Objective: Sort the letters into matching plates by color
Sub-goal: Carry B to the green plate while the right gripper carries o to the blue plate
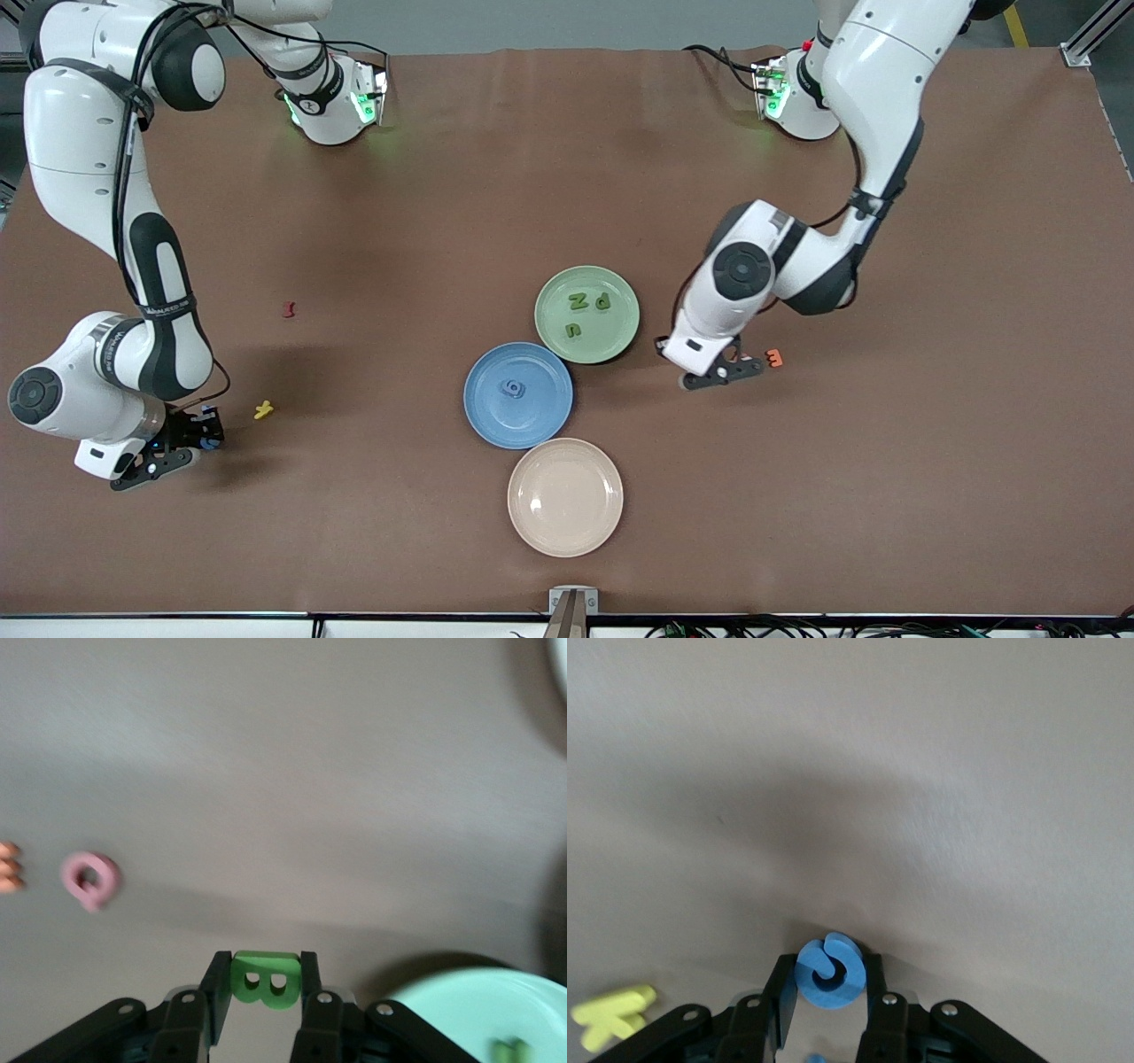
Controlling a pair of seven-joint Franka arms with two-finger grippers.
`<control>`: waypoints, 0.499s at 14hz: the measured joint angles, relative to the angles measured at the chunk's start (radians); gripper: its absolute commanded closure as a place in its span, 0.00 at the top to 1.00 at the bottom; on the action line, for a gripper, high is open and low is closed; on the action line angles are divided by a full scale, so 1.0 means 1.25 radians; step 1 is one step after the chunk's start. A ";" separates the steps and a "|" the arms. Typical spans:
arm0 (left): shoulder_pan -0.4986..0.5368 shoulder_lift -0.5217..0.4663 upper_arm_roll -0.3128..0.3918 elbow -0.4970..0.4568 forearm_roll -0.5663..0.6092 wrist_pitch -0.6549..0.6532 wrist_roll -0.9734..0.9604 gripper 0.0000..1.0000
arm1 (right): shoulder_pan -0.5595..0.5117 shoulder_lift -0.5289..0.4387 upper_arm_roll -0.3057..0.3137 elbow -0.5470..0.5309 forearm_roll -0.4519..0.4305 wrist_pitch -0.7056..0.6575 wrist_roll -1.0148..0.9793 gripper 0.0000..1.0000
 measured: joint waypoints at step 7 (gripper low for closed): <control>-0.157 0.076 0.001 0.036 0.000 -0.002 -0.183 0.19 | 0.112 -0.036 0.007 0.032 0.002 -0.139 0.368 0.00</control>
